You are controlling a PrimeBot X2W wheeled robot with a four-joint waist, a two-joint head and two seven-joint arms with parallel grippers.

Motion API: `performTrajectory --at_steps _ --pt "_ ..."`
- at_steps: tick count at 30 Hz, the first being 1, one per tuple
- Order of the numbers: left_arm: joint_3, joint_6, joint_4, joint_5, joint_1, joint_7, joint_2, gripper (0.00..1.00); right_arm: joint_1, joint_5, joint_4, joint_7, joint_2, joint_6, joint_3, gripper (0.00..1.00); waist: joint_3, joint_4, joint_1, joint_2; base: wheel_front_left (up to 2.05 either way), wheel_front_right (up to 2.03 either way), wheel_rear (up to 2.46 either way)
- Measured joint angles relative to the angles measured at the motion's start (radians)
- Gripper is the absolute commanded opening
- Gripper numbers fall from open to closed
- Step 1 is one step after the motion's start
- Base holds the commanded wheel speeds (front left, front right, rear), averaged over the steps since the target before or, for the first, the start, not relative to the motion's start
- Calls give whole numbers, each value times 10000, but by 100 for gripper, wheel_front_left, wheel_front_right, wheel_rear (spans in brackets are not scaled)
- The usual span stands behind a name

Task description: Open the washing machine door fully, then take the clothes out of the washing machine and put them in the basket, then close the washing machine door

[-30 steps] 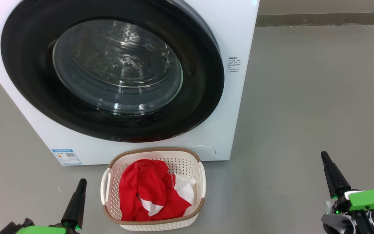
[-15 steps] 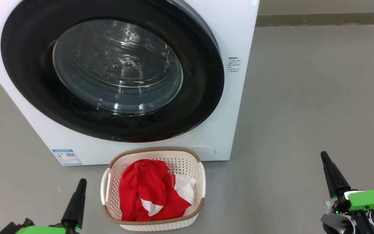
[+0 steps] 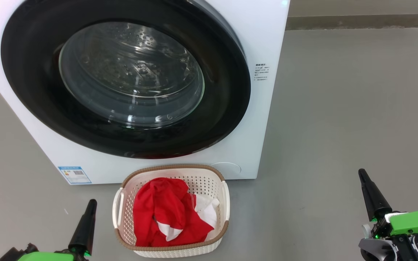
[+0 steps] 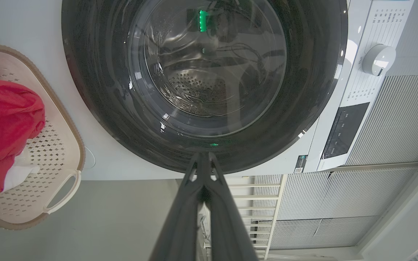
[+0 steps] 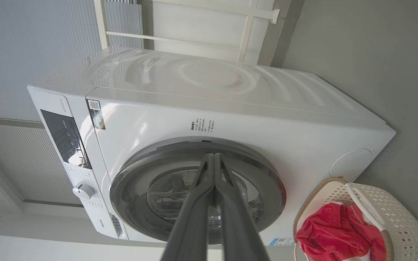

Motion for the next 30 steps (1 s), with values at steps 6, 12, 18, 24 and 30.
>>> performTrajectory --at_steps 6,12,18,24,30 --pt "2 0 0 0 0 0 0 0 0 0 0 0 2 0 0 0 0 0 0 0 0 0 0" --pt "2 0 0 0 0 0 -2 0 0 0 0 0 2 0 -2 0 0 0 0 0 0 0 0" --pt "4 0 0 0 0 0 -2 0 0 0 0 0 2 0 -8 0 0 0 0 0 0 0 0" --pt "4 0 0 0 0 0 -2 0 0 0 0 0 2 0 -10 0 0 0 -1 0 0 0 0" --pt "6 0 0 0 0 0 -2 0 0 0 0 0 2 0 -12 0 0 0 0 0 0 0 0"
